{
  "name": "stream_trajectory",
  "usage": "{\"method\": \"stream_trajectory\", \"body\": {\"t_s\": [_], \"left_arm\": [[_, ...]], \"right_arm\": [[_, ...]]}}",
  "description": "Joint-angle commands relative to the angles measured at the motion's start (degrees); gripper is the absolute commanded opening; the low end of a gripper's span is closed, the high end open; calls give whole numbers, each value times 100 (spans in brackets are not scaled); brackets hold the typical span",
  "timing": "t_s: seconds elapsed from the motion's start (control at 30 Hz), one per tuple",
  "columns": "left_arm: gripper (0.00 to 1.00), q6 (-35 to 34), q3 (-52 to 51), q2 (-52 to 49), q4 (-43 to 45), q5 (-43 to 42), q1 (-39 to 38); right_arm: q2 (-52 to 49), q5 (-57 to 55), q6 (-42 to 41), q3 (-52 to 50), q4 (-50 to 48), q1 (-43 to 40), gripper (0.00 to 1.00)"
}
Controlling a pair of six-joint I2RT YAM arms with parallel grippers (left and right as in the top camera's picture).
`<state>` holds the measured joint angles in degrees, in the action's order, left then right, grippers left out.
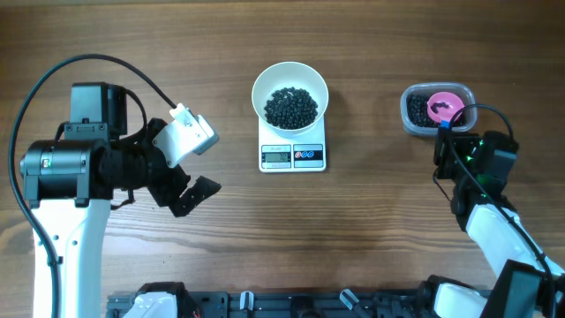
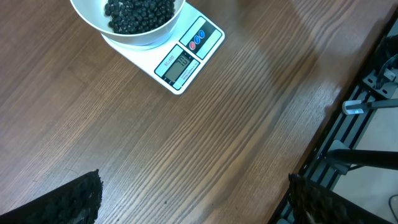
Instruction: Scoop item into bowl and weigh 150g on scale
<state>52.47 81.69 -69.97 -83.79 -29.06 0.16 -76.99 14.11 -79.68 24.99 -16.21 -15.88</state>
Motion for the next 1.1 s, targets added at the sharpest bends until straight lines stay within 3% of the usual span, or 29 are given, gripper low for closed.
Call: {"method": "stream_trajectory", "body": {"t_s": [0.0,0.23,0.47,0.83,1.07], "left_arm": [[100,114,-15,-22,-2,-111,33],[100,111,-15,-22,-2,-111,33],[100,111,-15,-22,-2,-111,33],[100,111,-15,-22,-2,-111,33],[100,114,-15,-24,-2,-111,33]], "right_arm": [[79,90,-7,7,63,15,5],[671,271,238,9,208,15,5],[1674,181,752,238,1484,15,5],[1871,11,2782,2592,4293,4,5],[1707,164,3298,2782,5005,-85,4]]}}
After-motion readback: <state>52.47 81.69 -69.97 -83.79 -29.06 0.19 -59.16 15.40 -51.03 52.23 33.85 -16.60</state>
